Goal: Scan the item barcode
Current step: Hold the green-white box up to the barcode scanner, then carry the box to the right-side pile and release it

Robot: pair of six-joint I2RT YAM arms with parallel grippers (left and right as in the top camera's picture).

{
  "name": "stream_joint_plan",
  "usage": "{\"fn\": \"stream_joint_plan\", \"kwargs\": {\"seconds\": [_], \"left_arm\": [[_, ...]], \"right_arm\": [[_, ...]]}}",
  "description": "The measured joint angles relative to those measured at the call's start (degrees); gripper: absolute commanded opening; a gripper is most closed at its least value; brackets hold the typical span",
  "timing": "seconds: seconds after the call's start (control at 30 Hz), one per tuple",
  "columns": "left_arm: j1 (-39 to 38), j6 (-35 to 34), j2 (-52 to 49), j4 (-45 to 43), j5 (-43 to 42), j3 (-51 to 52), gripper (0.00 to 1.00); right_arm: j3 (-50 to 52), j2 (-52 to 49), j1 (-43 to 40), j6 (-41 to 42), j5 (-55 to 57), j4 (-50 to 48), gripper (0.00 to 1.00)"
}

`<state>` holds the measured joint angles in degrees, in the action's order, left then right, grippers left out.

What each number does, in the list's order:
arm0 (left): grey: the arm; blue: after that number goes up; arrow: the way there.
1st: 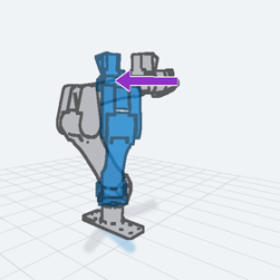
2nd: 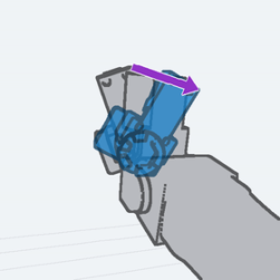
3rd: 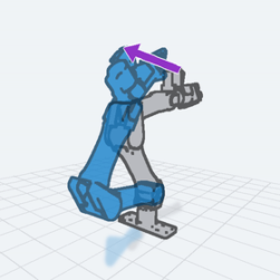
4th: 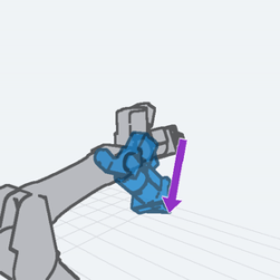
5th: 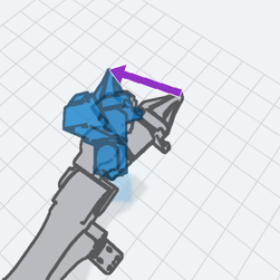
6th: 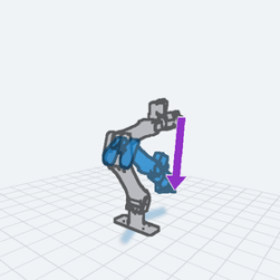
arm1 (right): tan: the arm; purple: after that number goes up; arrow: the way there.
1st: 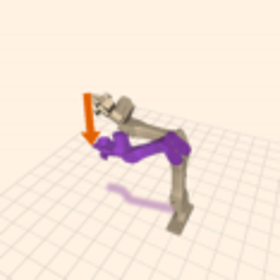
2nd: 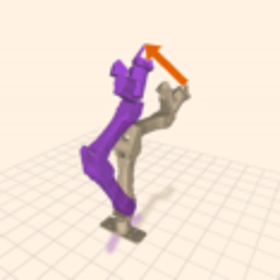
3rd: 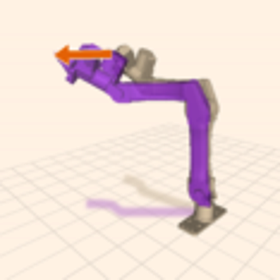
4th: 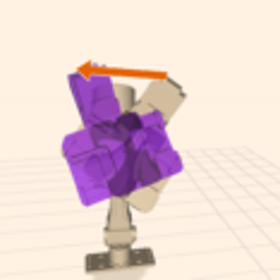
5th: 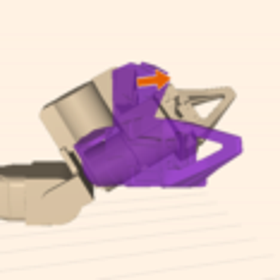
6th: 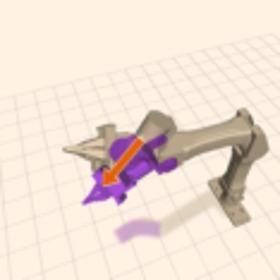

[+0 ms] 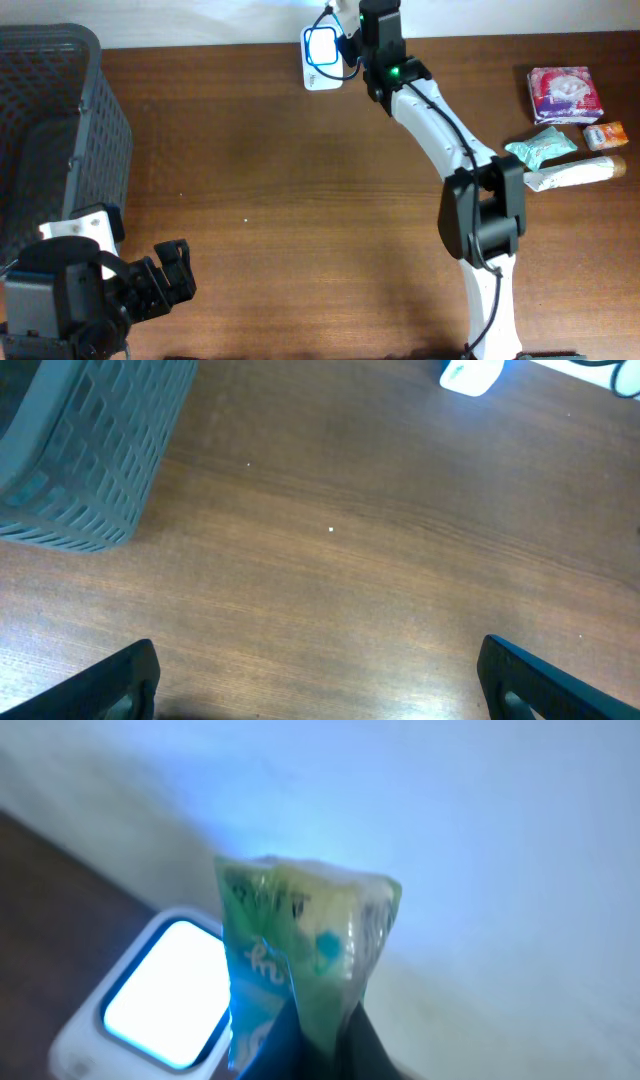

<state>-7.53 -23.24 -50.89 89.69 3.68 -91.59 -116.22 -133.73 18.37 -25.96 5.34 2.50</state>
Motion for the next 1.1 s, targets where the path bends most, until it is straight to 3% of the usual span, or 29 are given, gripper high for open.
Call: {"fn": "stream_joint_plan", "kwargs": {"seconds": [0.17,0.53,0.67,0.77,0.87,0.93,1.1], "left_arm": [[0.0,0.0,0.0,0.0,0.0,0.0,0.99],[0.0,0.0,0.0,0.1,0.0,0.0,0.99],[0.0,0.0,0.0,0.0,0.0,0.0,0.99],[0.0,0.0,0.0,0.1,0.0,0.0,0.99],[0.0,0.0,0.0,0.1,0.0,0.0,0.99],[0.0,0.0,0.0,0.1,0.0,0.0,0.99],[0.0,0.0,0.0,0.1,0.0,0.0,0.99]], "right_arm": [[0.3,-6.7,0.1,-11.2,-0.7,-8.2,0.04],[0.3,-6.8,1.5,-23.3,-2.7,-4.6,0.04],[0.2,-6.7,1.3,-11.3,2.4,-6.3,0.04],[0.2,-4.6,-0.2,3.3,5.8,-1.7,0.04],[0.1,2.2,-4.7,19.3,16.8,8.6,0.04],[-0.6,9.1,-12.2,32.2,24.2,22.3,0.04],[-0.7,11.1,-22.8,41.8,28.1,42.4,0.04]]}}
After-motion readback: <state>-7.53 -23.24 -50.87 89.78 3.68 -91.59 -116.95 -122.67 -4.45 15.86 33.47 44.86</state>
